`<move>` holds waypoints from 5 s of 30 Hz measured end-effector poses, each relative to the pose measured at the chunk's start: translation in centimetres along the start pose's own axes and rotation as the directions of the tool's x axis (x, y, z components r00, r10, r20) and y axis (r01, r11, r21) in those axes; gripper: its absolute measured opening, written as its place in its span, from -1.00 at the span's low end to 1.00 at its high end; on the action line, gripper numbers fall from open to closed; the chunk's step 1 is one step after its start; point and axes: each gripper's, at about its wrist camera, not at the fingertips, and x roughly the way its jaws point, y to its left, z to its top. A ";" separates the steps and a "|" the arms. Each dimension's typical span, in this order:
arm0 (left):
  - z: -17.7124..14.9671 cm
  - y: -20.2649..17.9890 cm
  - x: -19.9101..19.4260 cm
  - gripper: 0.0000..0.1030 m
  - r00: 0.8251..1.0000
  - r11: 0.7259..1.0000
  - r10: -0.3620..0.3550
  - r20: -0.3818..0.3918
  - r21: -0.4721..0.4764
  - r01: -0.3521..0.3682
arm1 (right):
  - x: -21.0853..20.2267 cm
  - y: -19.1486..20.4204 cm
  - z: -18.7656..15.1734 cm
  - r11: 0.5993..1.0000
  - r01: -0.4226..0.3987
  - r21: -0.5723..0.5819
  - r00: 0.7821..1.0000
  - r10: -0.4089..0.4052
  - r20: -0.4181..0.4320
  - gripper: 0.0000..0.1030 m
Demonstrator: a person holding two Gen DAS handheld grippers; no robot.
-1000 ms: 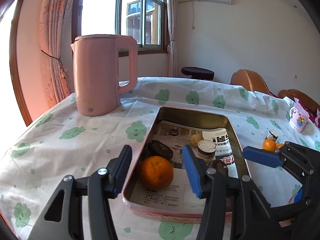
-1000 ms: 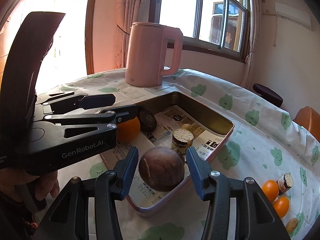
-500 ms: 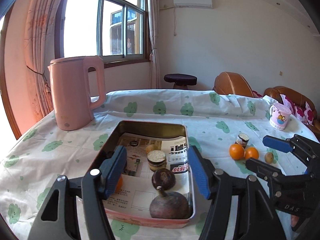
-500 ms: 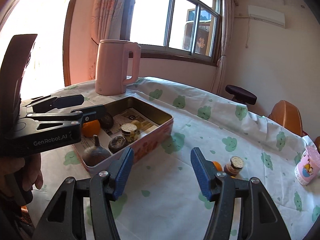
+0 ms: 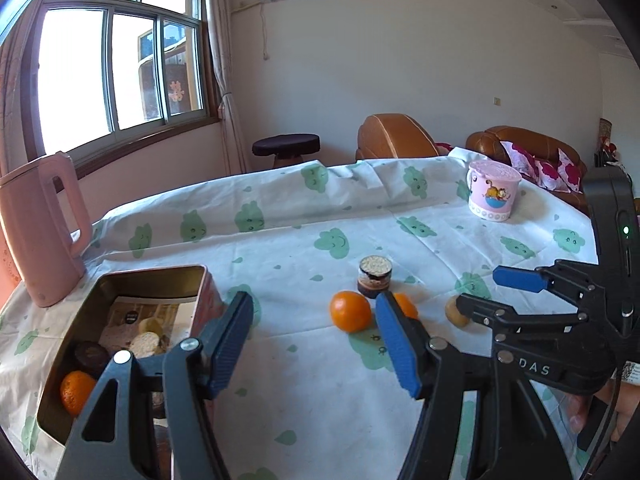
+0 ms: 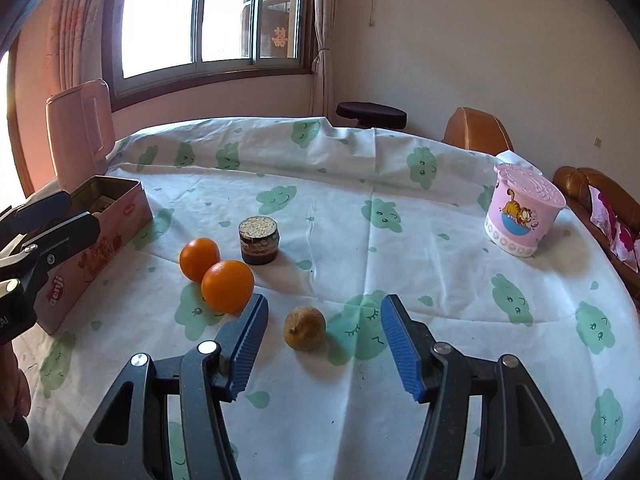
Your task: Organize fruits
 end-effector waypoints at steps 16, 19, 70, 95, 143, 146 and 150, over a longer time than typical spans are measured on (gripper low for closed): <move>-0.2 -4.4 4.3 -0.21 0.978 0.985 -0.145 -0.151 0.069 0.157 | 2.2 -0.5 -0.3 0.998 -0.055 0.039 0.992 0.059 -0.111 -0.46; 0.0 -5.1 5.0 -0.26 0.973 0.982 -0.156 -0.169 0.081 0.171 | 1.9 -1.4 -0.3 0.996 -0.040 0.075 0.994 0.047 -0.094 -0.46; -0.3 -5.3 5.6 -0.35 0.973 0.988 -0.123 -0.197 0.073 0.139 | 0.6 -1.5 -0.2 0.996 -0.027 0.084 0.999 0.030 -0.032 -0.46; -0.4 -3.8 4.3 -0.29 0.981 0.993 -0.117 -0.153 0.014 0.121 | -0.8 -1.3 -0.3 0.993 -0.094 0.066 0.995 0.091 0.049 -0.46; -0.2 -2.9 0.4 -0.29 0.997 0.999 -0.046 0.063 -0.011 0.047 | -4.7 -0.4 -0.9 0.994 -0.106 -0.003 0.965 0.103 0.242 -0.46; -0.3 -2.9 0.1 -0.29 0.996 0.999 -0.042 0.076 -0.014 0.043 | -4.9 -0.4 -0.9 0.994 -0.105 -0.007 0.961 0.104 0.256 -0.46; -0.3 -2.8 -0.1 -0.29 0.996 0.999 -0.036 0.086 -0.017 0.038 | -5.3 -0.4 -1.1 0.994 -0.108 -0.011 0.955 0.106 0.276 -0.46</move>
